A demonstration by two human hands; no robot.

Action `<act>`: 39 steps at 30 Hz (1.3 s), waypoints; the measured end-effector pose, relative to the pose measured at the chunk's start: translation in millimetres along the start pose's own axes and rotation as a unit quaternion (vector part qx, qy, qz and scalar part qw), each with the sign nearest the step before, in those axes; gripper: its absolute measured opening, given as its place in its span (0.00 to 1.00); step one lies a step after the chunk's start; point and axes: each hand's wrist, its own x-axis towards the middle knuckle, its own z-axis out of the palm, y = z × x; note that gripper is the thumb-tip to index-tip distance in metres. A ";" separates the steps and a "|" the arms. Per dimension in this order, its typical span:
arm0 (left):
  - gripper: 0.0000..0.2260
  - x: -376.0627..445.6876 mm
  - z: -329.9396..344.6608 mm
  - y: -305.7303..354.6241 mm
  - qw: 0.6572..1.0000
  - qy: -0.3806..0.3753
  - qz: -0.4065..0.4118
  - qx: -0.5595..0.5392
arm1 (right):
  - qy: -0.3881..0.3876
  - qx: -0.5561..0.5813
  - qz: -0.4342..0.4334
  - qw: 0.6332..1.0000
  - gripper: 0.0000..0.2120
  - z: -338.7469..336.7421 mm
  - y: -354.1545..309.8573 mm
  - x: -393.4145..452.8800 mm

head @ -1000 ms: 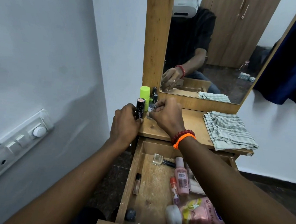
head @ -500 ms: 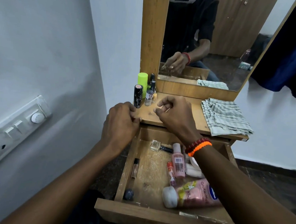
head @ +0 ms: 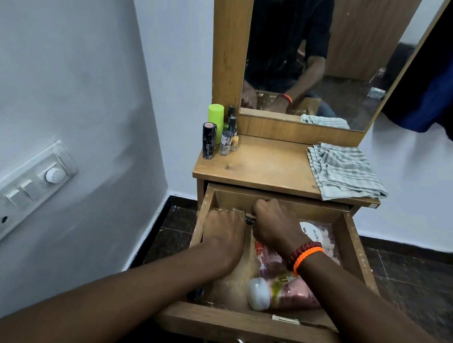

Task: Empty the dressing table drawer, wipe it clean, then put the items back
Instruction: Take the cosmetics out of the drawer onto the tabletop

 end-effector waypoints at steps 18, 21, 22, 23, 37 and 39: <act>0.10 -30.3 -10.2 16.8 0.987 -0.147 0.042 0.051 | 0.067 0.166 -0.007 0.984 0.04 -12.6 7.1 -1.6; 0.10 -31.5 -11.8 15.3 0.989 -0.136 0.049 0.028 | 0.066 0.176 -0.001 0.982 0.04 -15.5 8.5 -3.6; 0.10 -31.1 -11.7 13.9 0.990 -0.131 0.048 0.008 | 0.070 0.178 0.001 0.982 0.04 -16.5 8.8 -4.5; 0.11 -31.2 -12.9 11.4 0.991 -0.122 0.046 -0.016 | 0.075 0.181 0.004 0.981 0.03 -18.6 9.0 -5.7; 0.08 3.1 -72.4 -92.5 0.868 0.225 -0.089 -0.433 | 0.170 0.343 0.006 0.924 0.12 -114.3 -13.8 18.6; 0.11 16.4 -74.5 -106.2 0.843 0.283 -0.098 -0.447 | 0.191 0.355 0.004 0.915 0.13 -121.6 -18.9 34.0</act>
